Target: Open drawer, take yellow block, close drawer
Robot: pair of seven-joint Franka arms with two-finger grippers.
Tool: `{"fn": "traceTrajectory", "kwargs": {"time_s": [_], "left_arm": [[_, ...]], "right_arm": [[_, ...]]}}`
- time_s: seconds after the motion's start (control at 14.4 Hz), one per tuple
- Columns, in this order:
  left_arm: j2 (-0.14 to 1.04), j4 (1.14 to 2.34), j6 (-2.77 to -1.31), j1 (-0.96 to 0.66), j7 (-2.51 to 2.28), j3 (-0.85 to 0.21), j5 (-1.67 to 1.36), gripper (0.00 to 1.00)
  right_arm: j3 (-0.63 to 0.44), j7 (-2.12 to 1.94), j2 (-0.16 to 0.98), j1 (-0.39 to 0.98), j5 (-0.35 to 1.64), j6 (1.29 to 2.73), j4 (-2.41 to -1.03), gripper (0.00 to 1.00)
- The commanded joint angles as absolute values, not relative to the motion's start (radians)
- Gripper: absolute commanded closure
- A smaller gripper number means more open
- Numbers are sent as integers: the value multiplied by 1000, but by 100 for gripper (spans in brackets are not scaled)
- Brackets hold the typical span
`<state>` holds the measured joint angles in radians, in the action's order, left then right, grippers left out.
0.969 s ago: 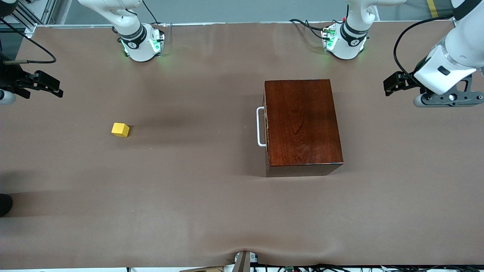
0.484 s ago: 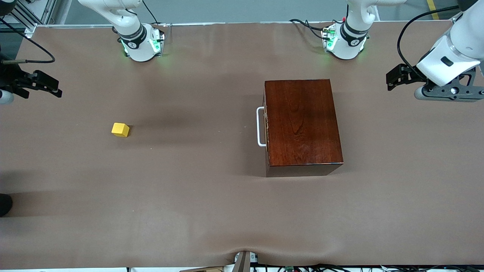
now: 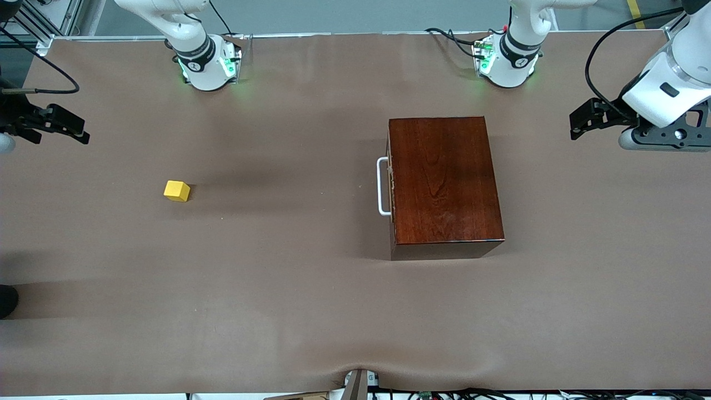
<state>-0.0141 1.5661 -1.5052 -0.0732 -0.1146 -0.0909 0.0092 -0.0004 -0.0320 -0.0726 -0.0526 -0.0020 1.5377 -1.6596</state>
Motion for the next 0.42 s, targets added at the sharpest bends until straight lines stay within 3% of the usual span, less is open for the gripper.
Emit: {"fn": "traceTrajectory", "kwargs": {"time_s": [0.0, 0.35], "left_arm": [[-32, 1586, -1520, -67, -149, -100, 0, 0], [-28, 1586, -1519, -67, -143, -100, -2, 0]], "right_arm": [[2, -17, -83, -52, -17, 1523, -1654, 0], [2, -18, -81, -52, -14, 1523, -1652, 0]]}}
